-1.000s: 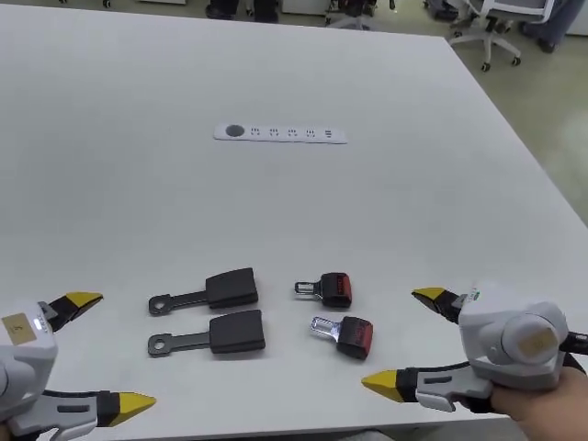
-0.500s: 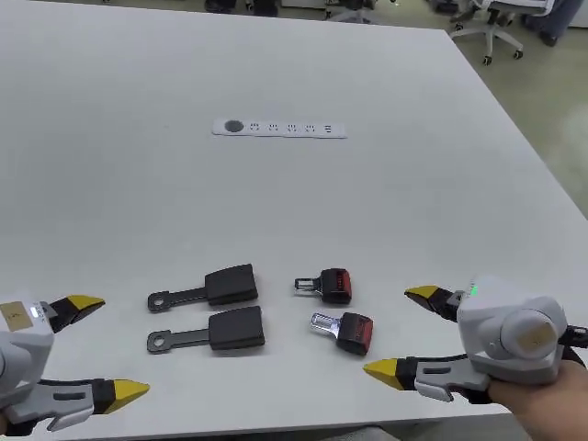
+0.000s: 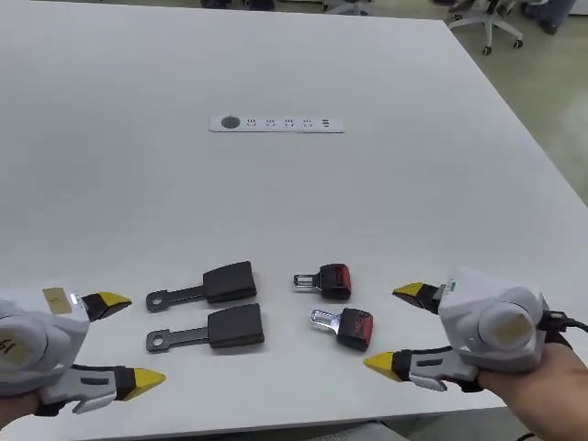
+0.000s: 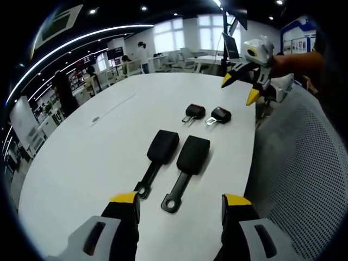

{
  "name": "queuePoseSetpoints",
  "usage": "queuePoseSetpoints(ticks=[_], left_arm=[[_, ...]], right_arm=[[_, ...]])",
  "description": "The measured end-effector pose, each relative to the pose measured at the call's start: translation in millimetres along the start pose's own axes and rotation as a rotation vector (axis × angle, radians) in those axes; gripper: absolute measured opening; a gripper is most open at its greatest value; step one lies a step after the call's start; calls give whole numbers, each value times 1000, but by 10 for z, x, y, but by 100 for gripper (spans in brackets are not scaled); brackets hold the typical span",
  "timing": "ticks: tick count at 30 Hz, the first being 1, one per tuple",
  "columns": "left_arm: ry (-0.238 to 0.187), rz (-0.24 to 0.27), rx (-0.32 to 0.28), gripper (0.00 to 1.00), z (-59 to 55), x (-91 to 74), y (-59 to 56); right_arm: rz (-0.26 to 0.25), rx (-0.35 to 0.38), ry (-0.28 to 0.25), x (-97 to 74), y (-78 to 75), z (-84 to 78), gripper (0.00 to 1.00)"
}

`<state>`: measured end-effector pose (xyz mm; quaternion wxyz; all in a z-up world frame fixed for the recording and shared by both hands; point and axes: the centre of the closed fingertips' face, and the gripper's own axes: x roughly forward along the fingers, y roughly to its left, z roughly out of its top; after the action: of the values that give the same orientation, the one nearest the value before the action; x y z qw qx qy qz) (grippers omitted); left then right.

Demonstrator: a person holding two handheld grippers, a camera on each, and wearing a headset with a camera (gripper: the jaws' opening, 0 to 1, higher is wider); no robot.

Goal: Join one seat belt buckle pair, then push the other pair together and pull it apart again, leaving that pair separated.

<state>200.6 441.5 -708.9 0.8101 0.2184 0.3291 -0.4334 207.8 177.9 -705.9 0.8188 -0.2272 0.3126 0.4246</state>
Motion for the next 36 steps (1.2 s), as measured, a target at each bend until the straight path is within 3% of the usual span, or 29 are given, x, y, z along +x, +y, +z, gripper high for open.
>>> queuePoseSetpoints(ticks=[6,12,17,22,28,36], left_arm=[[39,-36,39,58,-61,104,-38],[41,-41,87,51,73,280,-8],[23,-59,127,45,241,410,-56],[32,-84,134,42,321,527,-75],[58,-113,159,43,297,652,-134],[47,-129,184,41,324,802,-129]], right_arm=[[21,-15,9,71,-18,8,53],[36,-38,32,152,27,18,51],[55,-68,53,220,61,-1,48],[66,-74,77,256,53,-31,46],[78,-76,100,305,55,-65,41],[94,-97,124,411,72,-120,41]])
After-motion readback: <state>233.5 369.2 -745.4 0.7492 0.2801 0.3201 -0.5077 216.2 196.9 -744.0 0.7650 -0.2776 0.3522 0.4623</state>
